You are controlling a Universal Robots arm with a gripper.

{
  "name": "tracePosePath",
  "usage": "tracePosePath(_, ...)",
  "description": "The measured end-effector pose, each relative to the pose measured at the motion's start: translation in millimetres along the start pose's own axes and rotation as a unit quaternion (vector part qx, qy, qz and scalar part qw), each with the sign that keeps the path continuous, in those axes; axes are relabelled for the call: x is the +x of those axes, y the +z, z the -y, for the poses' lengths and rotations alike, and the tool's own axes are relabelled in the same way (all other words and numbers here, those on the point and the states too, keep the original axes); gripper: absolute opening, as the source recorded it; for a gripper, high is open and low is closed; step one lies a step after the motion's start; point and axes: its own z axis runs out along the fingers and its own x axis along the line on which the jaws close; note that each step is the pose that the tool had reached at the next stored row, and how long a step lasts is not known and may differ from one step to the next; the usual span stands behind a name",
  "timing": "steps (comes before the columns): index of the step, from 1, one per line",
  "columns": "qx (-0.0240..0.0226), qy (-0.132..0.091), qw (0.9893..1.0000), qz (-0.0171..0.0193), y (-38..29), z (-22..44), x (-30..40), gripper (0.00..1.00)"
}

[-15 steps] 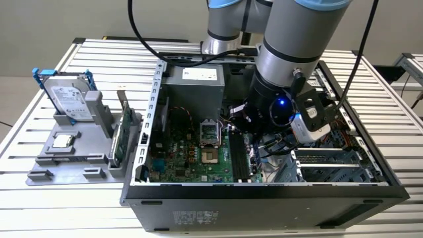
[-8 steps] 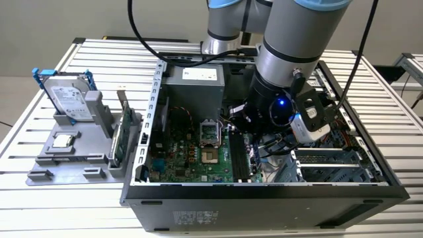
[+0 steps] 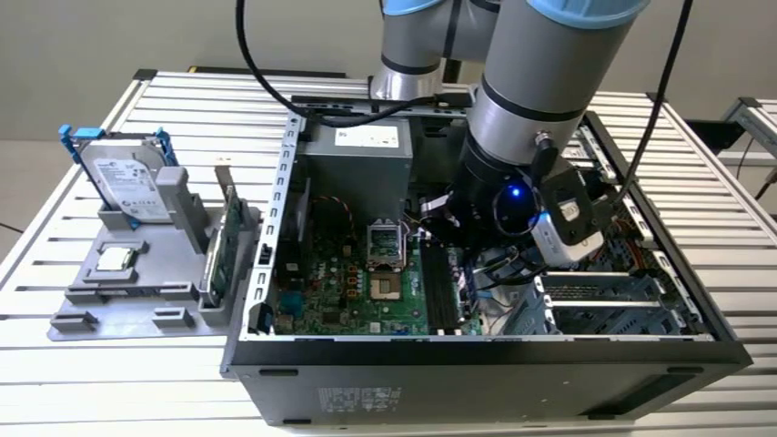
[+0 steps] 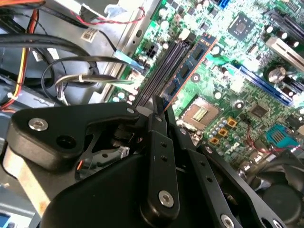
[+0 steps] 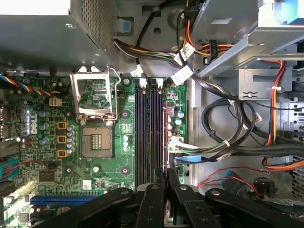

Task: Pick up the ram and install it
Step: 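Insert the ram into the slot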

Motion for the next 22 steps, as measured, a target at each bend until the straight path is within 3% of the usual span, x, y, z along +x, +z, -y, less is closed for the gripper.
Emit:
tracePosePath(10, 0.0000, 0.000, 1.0000, 0.0000, 13.6, -0.1, 0.3, 0.00)
tracePosePath(22, 0.0000, 0.000, 1.0000, 0.0000, 21.7, -4.8, 0.6, 0.00)
